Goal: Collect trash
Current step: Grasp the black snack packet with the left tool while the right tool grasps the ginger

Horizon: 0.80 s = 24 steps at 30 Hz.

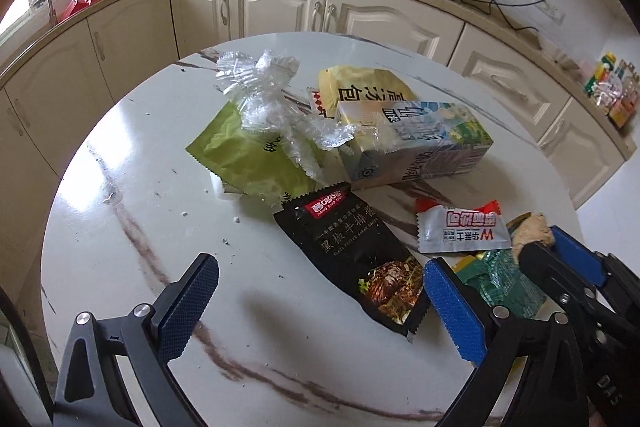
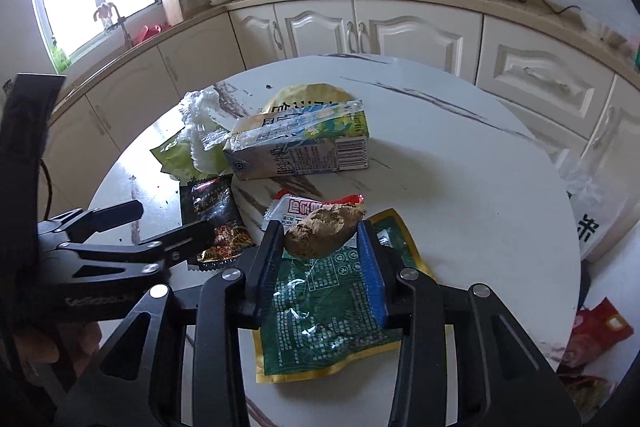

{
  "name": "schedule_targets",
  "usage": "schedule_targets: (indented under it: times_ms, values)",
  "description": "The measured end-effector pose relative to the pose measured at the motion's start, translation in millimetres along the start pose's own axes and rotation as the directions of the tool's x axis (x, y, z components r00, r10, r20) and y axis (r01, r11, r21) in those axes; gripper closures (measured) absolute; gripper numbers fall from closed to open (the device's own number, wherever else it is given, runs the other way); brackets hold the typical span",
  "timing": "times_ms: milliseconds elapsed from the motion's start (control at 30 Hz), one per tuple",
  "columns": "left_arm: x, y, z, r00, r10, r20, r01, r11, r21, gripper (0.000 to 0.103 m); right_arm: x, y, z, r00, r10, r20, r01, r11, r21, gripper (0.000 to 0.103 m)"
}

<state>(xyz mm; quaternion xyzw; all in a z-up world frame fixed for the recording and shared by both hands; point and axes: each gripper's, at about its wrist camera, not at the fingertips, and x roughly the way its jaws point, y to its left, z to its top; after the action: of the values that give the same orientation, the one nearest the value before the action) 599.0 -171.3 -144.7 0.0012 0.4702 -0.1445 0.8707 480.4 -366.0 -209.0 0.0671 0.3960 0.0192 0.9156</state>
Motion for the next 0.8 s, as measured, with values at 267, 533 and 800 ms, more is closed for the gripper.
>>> schedule_targets:
  times_ms: [267,533,800]
  values:
    - [27.0,-22.0,14.2,0.997,0.069,-0.018,-0.069,0.997,0.022,0.005,-8.3,-14.5,-2.2,0.999,0.025,0.022,-0.026,0.999,0.02,0.067]
    - [26.9,-20.4,8.8,0.997,0.072,0.03,-0.074,0.994,0.083,0.048,-10.8,-14.7,-3.0,0.997,0.063,0.034,-0.063,0.998,0.02,0.067]
    - [10.9,-7.9,-8.7,0.999,-0.008,0.048,0.002,0.993,0.121,0.091,-12.0,-0.7,-5.4,0.996,0.085,0.027,-0.085,0.996,0.005,0.085]
